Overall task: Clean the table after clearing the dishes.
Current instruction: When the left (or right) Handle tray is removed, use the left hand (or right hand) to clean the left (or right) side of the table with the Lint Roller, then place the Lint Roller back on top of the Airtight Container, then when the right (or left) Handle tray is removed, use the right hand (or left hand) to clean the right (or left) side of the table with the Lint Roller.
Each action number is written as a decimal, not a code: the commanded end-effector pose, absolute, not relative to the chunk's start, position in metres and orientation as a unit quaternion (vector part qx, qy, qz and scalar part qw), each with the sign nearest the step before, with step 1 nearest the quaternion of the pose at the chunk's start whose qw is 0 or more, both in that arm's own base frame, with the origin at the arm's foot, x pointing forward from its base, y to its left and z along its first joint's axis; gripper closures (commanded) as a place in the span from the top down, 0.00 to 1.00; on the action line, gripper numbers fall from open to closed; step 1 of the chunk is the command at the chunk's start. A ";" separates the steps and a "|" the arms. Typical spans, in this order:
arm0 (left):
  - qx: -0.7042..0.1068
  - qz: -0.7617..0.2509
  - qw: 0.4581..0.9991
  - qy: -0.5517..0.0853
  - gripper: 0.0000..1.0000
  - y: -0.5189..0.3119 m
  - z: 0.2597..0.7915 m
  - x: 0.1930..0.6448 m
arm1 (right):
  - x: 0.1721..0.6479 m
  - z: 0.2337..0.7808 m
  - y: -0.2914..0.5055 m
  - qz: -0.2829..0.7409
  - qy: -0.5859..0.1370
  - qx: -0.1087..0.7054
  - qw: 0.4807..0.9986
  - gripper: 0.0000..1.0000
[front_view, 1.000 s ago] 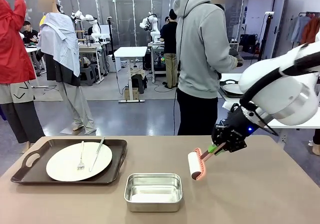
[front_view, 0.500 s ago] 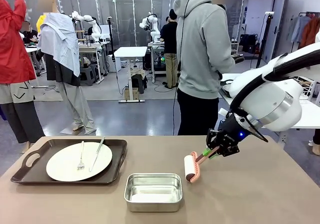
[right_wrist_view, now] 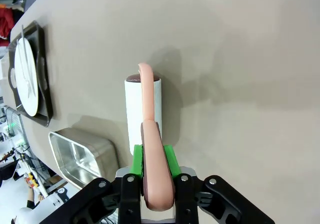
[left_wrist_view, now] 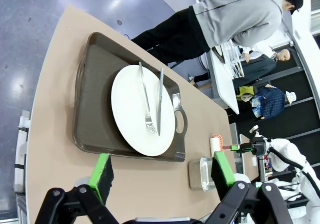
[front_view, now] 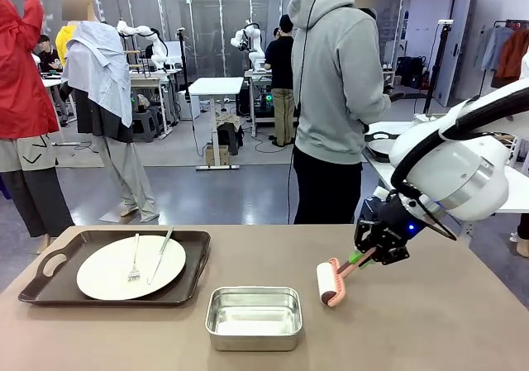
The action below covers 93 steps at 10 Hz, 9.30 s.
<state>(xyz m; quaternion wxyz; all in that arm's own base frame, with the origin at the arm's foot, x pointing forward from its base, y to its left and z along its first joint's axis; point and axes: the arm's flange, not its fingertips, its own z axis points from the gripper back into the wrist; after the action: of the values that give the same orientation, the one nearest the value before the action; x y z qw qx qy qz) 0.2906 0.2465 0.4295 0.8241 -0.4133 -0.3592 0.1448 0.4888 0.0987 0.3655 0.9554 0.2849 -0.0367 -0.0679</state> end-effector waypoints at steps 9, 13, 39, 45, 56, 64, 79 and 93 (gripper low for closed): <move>-0.419 0.138 0.821 -0.362 1.00 0.250 0.429 0.289 | 0.527 0.345 -0.007 -0.041 -0.023 0.123 0.991 0.21; -0.419 0.138 0.821 -0.362 1.00 0.250 0.429 0.289 | 0.516 0.340 -0.047 -0.092 -0.041 0.065 0.993 0.21; -0.419 0.138 0.821 -0.362 1.00 0.250 0.429 0.289 | 0.459 0.496 0.016 0.073 -0.267 -0.002 0.961 0.21; -0.419 0.138 0.821 -0.362 1.00 0.250 0.429 0.289 | 0.372 0.542 0.262 0.534 -0.332 0.009 0.777 0.21; -0.419 0.138 0.821 -0.362 1.00 0.250 0.429 0.289 | 0.296 0.473 0.371 0.688 -0.220 -0.019 0.692 0.21; -0.419 0.138 0.821 -0.362 1.00 0.250 0.429 0.289 | 0.369 0.453 0.409 0.696 -0.088 -0.005 0.712 0.21; -0.419 0.138 0.821 -0.362 1.00 0.250 0.429 0.289 | 0.435 0.419 0.414 0.699 -0.058 0.009 0.713 1.00; -0.419 0.138 0.821 -0.362 1.00 0.250 0.429 0.289 | 0.440 0.420 0.418 0.690 -0.054 0.013 0.721 1.00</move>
<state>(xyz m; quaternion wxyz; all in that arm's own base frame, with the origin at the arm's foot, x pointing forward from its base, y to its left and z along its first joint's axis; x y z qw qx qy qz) 0.2904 0.2464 0.4296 0.8239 -0.4142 -0.3589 0.1445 0.4421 0.4168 0.4191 0.7216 0.0124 -0.0579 0.6898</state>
